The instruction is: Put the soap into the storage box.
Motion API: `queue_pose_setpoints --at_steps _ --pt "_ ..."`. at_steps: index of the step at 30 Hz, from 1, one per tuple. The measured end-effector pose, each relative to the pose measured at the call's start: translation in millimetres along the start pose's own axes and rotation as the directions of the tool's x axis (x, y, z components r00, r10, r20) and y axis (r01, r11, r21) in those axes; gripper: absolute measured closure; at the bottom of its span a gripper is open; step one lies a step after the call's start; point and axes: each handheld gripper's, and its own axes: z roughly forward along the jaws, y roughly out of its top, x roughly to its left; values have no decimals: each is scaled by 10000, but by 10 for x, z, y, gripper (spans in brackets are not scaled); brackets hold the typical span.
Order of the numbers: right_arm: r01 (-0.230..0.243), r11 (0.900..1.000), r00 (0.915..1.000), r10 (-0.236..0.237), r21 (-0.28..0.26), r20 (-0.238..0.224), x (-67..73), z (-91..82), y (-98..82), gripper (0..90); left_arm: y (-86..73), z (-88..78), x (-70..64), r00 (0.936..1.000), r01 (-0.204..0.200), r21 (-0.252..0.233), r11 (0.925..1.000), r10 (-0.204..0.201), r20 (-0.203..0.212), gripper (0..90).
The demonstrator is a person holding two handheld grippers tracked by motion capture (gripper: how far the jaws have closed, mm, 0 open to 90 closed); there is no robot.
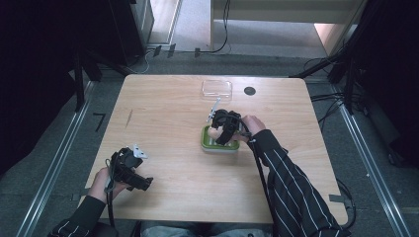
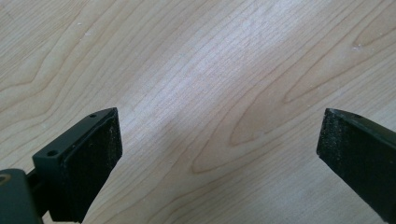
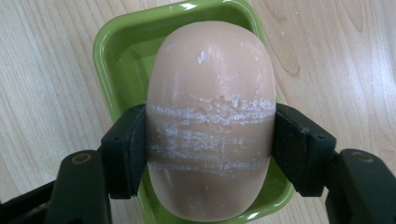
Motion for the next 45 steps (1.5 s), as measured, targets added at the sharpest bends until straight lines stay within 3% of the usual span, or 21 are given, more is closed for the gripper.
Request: queue_pose_setpoints --at_steps 26,45 --pt "131 9995 9998 -126 304 -163 16 150 -13 334 -8 1 4 10000 -1 16 10000 1 11 6" --pt "112 9992 9999 -114 374 52 25 157 -6 340 -7 0 2 10000 0 25 10000 0 8 5"
